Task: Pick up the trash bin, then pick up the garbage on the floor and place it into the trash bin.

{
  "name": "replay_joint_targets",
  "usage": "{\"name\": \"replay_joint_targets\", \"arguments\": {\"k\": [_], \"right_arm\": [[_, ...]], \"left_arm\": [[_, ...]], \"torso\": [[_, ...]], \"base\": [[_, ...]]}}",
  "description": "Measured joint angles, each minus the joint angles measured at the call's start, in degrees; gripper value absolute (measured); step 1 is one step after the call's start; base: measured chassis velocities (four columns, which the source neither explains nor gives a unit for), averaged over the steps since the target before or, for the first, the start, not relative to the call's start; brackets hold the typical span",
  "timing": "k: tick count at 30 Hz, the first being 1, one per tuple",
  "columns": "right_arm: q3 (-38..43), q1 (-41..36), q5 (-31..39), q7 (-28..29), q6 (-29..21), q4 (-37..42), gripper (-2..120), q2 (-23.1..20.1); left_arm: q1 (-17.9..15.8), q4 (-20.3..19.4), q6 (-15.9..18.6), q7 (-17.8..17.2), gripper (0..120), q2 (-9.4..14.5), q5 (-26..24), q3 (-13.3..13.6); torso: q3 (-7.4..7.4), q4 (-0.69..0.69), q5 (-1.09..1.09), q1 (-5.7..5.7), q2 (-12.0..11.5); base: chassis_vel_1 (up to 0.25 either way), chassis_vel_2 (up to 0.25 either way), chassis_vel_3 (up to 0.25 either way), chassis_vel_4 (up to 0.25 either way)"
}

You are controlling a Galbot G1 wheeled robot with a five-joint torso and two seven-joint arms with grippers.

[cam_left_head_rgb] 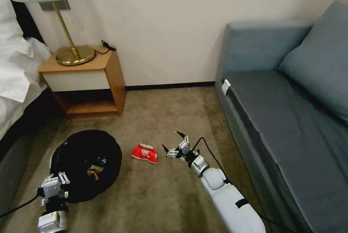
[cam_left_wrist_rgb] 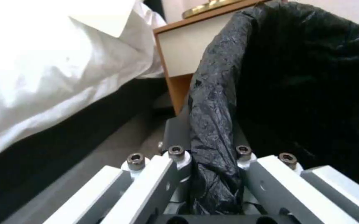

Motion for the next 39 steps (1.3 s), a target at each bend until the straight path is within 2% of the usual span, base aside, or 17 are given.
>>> {"name": "replay_joint_targets", "arguments": {"k": [16, 25, 29, 31, 33, 34, 39], "right_arm": [[0.12, -0.33, -2.32, 0.69, 0.37, -0.16, 100, 0.41], [-2.54, 2.9, -2.75, -0.97, 0.92, -1.41, 100, -1.44], [-5.32, 7.29, 0.27, -5.27, 0.36, -2.69, 100, -2.34], [-8.03, 10.8, 3.08, -9.52, -2.54, -3.69, 100, -2.66], [-8.88, 11.68, 3.87, -10.64, -3.96, -3.89, 100, -2.69], [-10.93, 13.96, 5.63, -13.19, -7.12, -5.02, 100, -2.52], [-14.85, 19.32, 6.65, -17.74, -10.02, -11.73, 100, 0.14]], "left_arm": [[-0.26, 0.47, -0.03, 0.02, 6, 0.43, -0.77, -0.01], [-0.45, 0.68, -0.06, 0.1, 6, 0.61, -1.04, 0.01], [-0.33, 0.69, -0.06, 0.12, 6, 0.63, -1.18, -0.17], [-0.22, 0.87, -0.17, 0.12, 6, 0.61, -1.26, -0.49], [-0.17, 0.92, -0.21, 0.12, 6, 0.58, -1.27, -0.53], [-0.01, 1.01, -0.27, 0.12, 6, 0.49, -1.3, -0.66], [0.35, 0.82, -0.26, 0.1, 6, 0.18, -1.79, -0.86]], "torso": [[0.0, 0.0, 0.0, 0.0, 0.0], [0.0, -0.01, 0.01, 0.0, 0.0], [0.0, 0.01, 0.01, 0.0, 0.0], [0.0, 0.0, 0.0, 0.0, 0.0], [0.0, 0.0, 0.0, 0.0, 0.0], [0.0, -0.01, 0.0, 0.0, 0.0], [0.0, 0.01, 0.0, 0.0, 0.0]], "base": [[-0.126, 0.128, 0.127, -0.131], [-0.039, 0.043, 0.037, -0.043], [0.0, 0.0, 0.0, 0.0], [0.0, 0.0, 0.0, 0.0], [0.0, 0.0, 0.0, 0.0], [0.0, 0.0, 0.0, 0.0], [0.0, 0.0, 0.0, 0.0]]}}
